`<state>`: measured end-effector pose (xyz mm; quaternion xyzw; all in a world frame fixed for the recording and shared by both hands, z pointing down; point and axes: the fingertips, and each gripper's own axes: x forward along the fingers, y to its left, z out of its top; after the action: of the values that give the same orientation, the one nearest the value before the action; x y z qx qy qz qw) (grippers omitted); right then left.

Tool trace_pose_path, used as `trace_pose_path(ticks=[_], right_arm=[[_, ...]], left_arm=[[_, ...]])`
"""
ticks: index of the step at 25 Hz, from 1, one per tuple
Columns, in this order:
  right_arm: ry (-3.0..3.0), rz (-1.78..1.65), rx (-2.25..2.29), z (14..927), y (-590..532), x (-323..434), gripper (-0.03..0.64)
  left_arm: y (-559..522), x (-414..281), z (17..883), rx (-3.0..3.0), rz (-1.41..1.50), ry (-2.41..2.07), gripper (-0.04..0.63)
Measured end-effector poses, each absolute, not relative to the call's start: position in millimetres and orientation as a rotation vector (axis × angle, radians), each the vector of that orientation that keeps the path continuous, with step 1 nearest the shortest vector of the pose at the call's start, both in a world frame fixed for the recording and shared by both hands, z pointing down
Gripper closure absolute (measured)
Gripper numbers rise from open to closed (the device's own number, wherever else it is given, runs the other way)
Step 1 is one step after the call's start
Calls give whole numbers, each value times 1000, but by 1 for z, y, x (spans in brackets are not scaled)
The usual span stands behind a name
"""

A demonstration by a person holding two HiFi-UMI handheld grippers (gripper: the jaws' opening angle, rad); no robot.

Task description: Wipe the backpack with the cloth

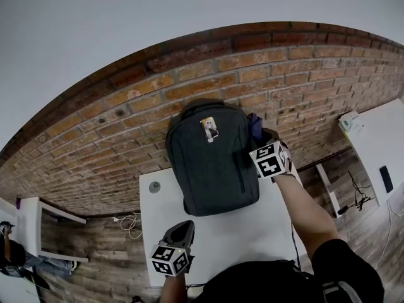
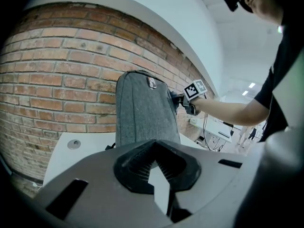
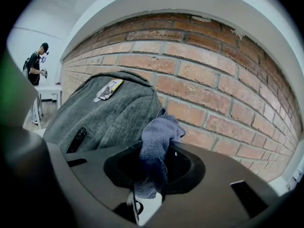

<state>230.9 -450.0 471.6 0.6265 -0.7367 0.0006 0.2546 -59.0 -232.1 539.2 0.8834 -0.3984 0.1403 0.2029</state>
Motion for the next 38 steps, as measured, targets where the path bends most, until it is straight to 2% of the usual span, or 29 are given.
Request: trace_pose_path(ticks=[19,38], right_arm=[[-2032,417,1623,590,-378,234,515],[-2022,520,1384,669,-296,218,515]], left_arm=[[-230,-53,537,2484,394,-1089,598],[-226,-48,535,2492,385,-1083,598]])
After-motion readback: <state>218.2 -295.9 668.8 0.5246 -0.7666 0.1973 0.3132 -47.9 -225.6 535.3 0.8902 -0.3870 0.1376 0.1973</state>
